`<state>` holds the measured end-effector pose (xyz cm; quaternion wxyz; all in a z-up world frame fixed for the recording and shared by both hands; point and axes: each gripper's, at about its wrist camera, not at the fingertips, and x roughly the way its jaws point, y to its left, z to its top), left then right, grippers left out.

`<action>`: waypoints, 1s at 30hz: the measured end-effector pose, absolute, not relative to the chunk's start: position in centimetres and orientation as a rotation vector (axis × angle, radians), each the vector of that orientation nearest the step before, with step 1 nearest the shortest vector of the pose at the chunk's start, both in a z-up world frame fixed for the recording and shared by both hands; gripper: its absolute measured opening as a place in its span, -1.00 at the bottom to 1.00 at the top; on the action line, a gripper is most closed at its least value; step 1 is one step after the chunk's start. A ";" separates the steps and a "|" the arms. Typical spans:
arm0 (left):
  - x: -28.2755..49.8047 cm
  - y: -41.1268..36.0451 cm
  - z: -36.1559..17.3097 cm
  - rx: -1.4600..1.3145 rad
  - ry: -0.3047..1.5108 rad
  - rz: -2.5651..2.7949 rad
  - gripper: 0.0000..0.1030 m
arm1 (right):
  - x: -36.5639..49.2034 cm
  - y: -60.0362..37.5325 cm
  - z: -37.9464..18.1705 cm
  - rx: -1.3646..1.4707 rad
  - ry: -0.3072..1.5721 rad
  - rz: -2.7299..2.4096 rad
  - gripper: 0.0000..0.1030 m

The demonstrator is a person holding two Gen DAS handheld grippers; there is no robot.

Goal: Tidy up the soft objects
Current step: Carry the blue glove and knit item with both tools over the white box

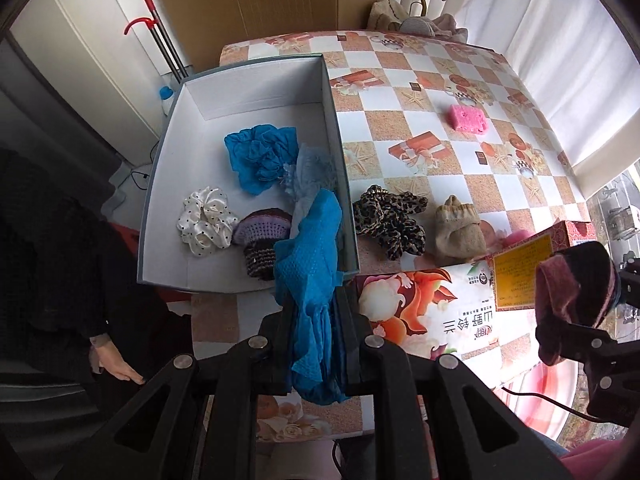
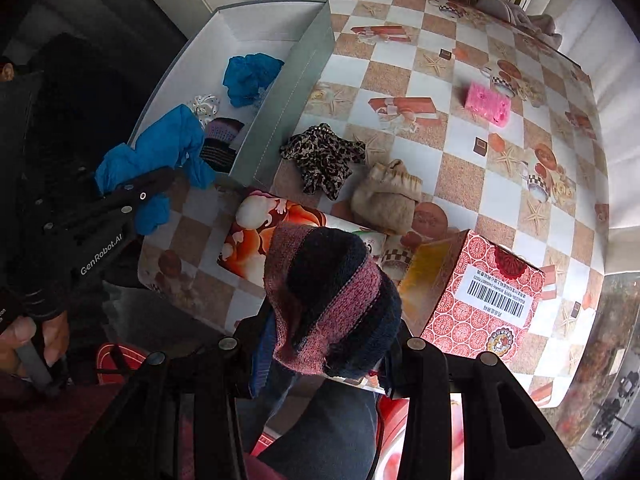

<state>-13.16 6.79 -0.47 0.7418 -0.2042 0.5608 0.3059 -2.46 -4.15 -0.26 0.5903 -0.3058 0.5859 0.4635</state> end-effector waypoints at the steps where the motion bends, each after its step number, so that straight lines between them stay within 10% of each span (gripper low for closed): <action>1: -13.4 7.1 -0.4 -0.456 1.226 0.684 -0.67 | -2.6 -3.6 -0.1 -0.707 1.366 1.084 -0.16; 30: -16.0 13.4 -1.0 -0.583 1.181 0.828 -0.67 | -4.2 6.7 1.3 -0.770 1.331 1.182 -0.16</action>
